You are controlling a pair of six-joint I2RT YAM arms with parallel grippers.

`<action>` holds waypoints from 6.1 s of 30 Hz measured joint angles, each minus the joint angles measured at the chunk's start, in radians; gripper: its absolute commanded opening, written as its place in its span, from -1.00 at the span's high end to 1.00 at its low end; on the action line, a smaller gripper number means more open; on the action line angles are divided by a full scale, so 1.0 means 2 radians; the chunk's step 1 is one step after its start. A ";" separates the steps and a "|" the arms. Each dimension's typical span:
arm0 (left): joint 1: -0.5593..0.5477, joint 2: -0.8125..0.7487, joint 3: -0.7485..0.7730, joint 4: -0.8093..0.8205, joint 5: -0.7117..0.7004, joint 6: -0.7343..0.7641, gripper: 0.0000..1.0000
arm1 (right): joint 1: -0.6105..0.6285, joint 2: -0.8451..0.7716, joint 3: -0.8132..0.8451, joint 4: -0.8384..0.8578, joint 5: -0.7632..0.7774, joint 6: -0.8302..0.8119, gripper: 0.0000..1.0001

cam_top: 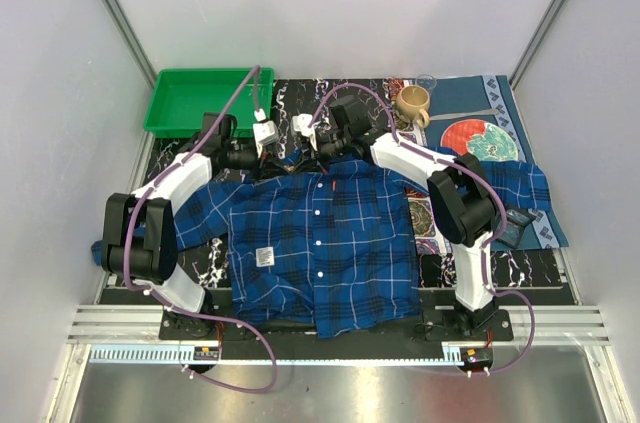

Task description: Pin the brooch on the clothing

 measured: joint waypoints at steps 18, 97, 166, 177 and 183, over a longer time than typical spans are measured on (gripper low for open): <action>-0.012 -0.005 0.000 -0.004 -0.030 0.032 0.52 | 0.003 0.000 0.008 -0.011 0.016 0.007 1.00; 0.064 -0.108 -0.027 -0.181 0.042 0.384 0.06 | 0.036 -0.032 -0.001 -0.013 0.036 -0.055 1.00; 0.032 0.045 0.087 -0.145 -0.190 0.224 -0.15 | -0.087 0.162 0.272 -0.270 0.258 0.026 -0.61; 0.006 0.152 0.155 -0.154 -0.301 0.114 -0.32 | -0.087 0.283 0.403 -0.301 0.288 0.027 -0.62; -0.008 0.187 0.169 -0.184 -0.348 0.113 -0.12 | -0.086 0.282 0.399 -0.307 0.284 0.004 0.31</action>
